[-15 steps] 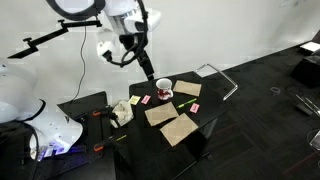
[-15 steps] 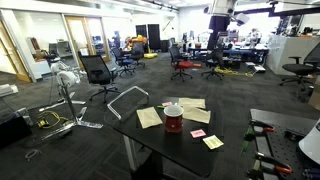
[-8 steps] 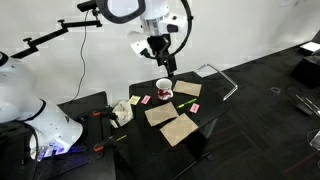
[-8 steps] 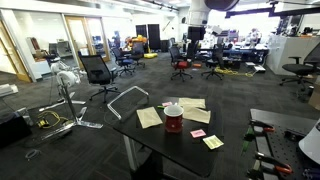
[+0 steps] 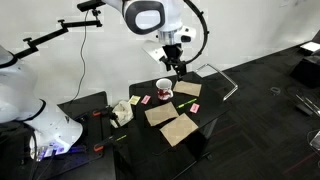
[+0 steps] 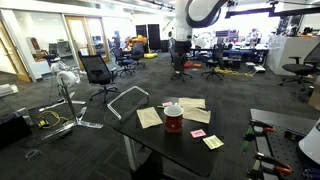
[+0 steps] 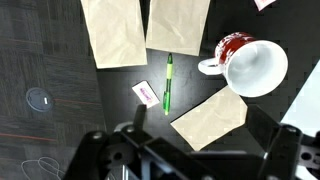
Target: Put the green pen inside the maroon mug
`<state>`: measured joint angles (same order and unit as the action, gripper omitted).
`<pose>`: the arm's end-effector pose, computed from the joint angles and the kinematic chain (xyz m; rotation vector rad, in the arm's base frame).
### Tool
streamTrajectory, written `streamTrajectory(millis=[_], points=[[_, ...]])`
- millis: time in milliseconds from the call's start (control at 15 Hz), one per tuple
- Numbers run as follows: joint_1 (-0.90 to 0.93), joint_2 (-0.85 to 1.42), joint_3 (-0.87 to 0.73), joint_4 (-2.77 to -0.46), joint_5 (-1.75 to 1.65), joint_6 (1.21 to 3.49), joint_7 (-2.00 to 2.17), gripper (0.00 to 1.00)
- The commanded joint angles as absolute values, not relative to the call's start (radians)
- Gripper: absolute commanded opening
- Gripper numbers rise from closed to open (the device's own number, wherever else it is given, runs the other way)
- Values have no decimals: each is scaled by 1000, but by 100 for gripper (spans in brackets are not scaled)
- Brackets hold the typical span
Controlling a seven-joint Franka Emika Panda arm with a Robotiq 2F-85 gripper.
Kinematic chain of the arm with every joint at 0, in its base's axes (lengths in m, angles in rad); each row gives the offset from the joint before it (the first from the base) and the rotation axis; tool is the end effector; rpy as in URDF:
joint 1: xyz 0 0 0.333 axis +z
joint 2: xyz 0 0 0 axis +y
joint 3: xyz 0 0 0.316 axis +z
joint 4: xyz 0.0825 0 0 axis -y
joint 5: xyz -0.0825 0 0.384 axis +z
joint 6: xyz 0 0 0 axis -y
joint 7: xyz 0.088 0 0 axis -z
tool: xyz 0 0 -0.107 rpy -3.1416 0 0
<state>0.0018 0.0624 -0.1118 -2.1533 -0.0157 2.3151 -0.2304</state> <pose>0.5533 -0.0610 0.3808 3.0958 0.2031 0.1476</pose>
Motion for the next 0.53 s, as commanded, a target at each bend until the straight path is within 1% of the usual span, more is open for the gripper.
streamTrajectory(millis=[0,467], points=[[-22,148,-81,-2110,-26,2347,-253,100],[-28,286,-61,-2080,-41,2415,-231,100]])
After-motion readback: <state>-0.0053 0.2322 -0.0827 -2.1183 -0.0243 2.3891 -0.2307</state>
